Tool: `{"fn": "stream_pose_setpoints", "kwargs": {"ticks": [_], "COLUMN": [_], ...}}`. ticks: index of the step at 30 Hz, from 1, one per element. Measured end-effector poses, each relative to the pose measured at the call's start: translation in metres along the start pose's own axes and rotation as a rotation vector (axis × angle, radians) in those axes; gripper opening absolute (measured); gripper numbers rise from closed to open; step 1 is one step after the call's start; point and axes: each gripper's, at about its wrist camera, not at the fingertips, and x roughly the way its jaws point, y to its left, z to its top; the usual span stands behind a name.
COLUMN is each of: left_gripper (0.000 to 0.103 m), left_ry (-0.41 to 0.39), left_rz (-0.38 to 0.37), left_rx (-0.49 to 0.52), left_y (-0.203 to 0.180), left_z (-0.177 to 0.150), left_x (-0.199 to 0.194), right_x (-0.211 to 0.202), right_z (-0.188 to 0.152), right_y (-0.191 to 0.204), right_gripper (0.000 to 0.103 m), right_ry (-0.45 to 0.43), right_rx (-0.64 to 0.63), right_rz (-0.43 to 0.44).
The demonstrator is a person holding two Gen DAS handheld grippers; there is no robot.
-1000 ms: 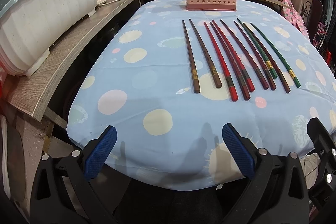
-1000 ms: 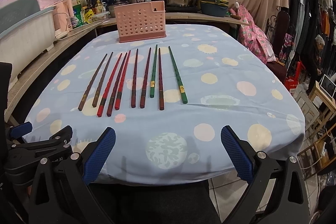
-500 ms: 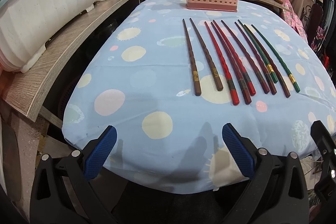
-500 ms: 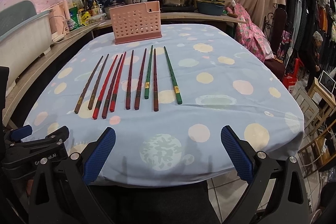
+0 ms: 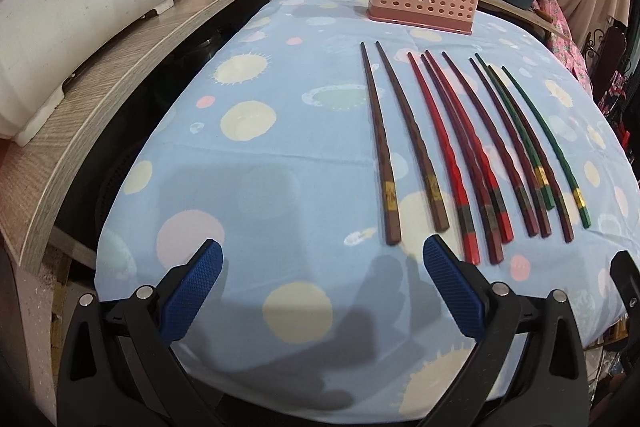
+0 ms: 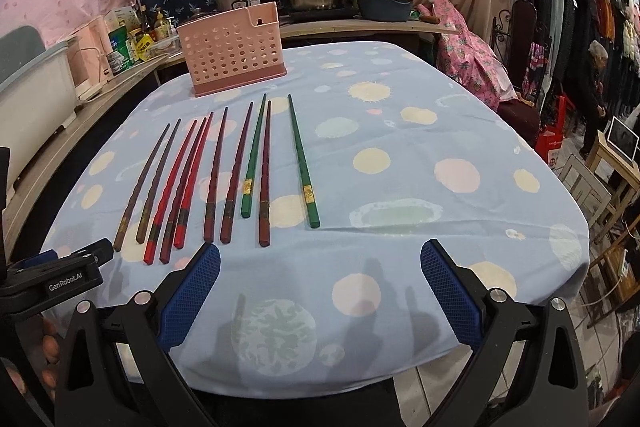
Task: Organize utensils
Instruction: 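Grasp a dark brown chopstick with the left tool while the right tool grasps a green chopstick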
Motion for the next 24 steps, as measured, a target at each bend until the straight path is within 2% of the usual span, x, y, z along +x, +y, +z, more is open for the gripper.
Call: {"fn": "stream_pose_setpoints", "kwargs": {"ticks": [5, 8, 10, 14, 19, 23, 24], "left_gripper": [0.093, 0.088, 0.084, 0.080, 0.064, 0.049, 0.044], "left_ry": [0.000, 0.013, 0.022, 0.019, 0.016, 0.017, 0.018], "left_rz": [0.015, 0.008, -0.002, -0.011, -0.038, -0.059, -0.066], "left_rx": [0.008, 0.012, 0.016, 0.010, 0.017, 0.030, 0.032], "left_y": [-0.002, -0.003, -0.004, -0.003, -0.005, -0.007, -0.007], "left_z": [0.010, 0.014, 0.016, 0.018, 0.019, 0.018, 0.018], "left_x": [0.013, 0.020, 0.024, 0.028, 0.026, 0.022, 0.022], "right_x": [0.016, 0.029, 0.038, 0.056, 0.072, 0.071, 0.071], "right_z": [0.010, 0.018, 0.022, 0.026, 0.025, 0.022, 0.023], "right_y": [0.002, 0.002, 0.001, 0.000, 0.000, 0.001, 0.002], "right_gripper": [0.096, 0.088, 0.080, 0.068, 0.047, 0.043, 0.039], "right_ry": [-0.007, 0.007, 0.021, 0.050, 0.093, 0.080, 0.080], "right_rx": [-0.012, -0.004, 0.002, 0.000, 0.007, 0.003, -0.001], "right_rz": [0.005, 0.021, 0.032, 0.047, 0.057, 0.045, 0.046]}}
